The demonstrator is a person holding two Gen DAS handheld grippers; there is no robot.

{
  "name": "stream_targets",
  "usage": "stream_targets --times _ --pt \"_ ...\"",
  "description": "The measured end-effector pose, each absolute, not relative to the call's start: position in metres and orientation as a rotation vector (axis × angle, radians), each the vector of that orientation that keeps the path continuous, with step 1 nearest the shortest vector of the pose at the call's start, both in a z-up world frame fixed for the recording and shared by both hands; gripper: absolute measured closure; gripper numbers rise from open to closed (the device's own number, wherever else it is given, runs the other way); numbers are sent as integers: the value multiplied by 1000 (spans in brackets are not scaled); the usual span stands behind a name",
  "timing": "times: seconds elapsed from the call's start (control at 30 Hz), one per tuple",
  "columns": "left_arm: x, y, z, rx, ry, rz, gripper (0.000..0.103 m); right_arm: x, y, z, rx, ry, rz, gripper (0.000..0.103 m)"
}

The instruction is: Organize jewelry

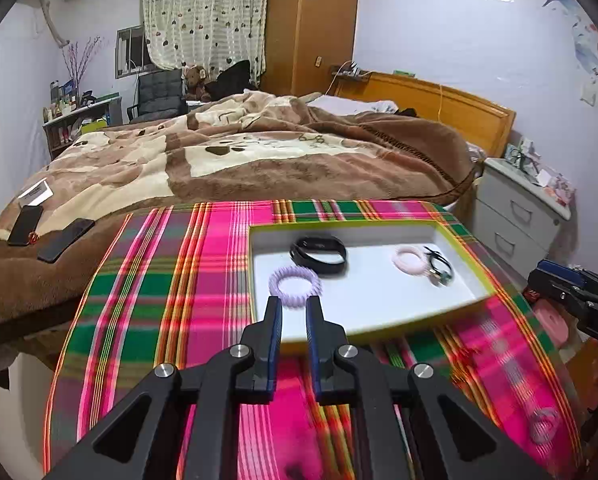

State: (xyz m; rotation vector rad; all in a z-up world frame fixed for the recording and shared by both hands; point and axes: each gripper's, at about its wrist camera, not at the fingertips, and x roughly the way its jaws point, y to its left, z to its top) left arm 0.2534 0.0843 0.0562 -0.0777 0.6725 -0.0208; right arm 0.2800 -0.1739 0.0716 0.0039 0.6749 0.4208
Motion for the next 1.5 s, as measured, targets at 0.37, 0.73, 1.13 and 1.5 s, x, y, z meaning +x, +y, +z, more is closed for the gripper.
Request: stream_targets --times 0.37,0.73,1.13,1.5 --pt "161 65 54 -90 626 -35 92 194 -186 68 17 642 451 57" --pt "107 53 53 -80 595 -16 92 139 -192 56 6 622 434 57" --pt "81 47 37 -70 623 -26 92 115 -200 38 13 672 420 57" --pt "80 46 28 -67 643 -31 92 113 -192 36 -2 678 438 57"
